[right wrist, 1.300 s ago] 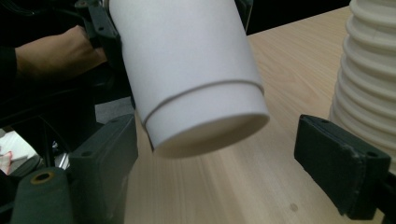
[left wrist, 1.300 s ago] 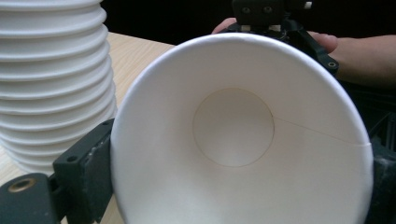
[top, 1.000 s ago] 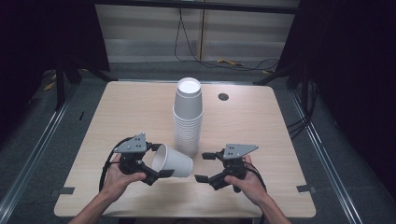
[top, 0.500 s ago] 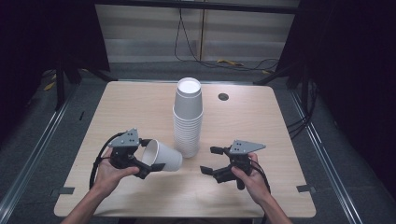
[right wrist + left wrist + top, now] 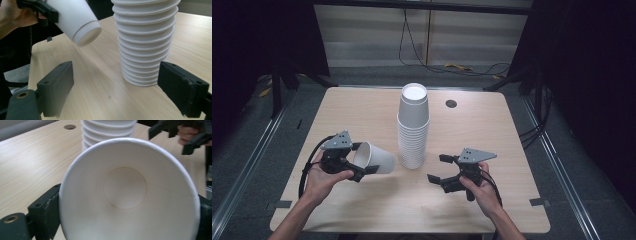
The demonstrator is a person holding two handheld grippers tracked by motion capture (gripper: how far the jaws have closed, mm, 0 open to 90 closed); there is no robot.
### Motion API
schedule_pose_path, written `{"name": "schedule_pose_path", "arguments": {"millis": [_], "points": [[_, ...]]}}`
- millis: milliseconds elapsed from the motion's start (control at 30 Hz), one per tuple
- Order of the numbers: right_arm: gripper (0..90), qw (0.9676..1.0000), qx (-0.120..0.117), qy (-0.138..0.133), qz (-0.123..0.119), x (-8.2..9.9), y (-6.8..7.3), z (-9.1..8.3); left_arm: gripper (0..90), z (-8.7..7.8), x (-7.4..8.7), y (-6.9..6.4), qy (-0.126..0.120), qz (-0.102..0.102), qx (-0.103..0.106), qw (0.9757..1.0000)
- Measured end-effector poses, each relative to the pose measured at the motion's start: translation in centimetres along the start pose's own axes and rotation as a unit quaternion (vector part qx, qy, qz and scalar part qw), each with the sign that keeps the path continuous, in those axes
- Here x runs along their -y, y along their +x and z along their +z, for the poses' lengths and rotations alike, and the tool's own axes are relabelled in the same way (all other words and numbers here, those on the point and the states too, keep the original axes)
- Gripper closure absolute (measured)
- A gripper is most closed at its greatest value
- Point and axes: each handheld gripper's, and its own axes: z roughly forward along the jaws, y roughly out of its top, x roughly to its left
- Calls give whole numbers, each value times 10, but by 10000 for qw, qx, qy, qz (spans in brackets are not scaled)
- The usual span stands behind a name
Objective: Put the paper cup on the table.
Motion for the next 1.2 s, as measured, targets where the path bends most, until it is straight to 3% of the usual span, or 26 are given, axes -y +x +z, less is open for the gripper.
{"name": "schedule_pose_path", "arguments": {"millis": [233,567,800,1067,1200], "points": [[138,10000,15,59,-4,3,1,-1,78,-3,1,9,85,-86,-324,9994],[138,10000,11,29,30,4,-3,-1,76,2,-4,19,410,-73,-792,9960],[138,9999,41,87,74,7,-7,1,73,7,-12,28,587,-108,-946,9937],[138,9999,136,75,44,7,-6,-3,76,4,-23,36,680,-300,-906,9931],[138,9998,166,79,48,7,-7,-3,77,7,-22,44,884,-338,-962,9908]]}}
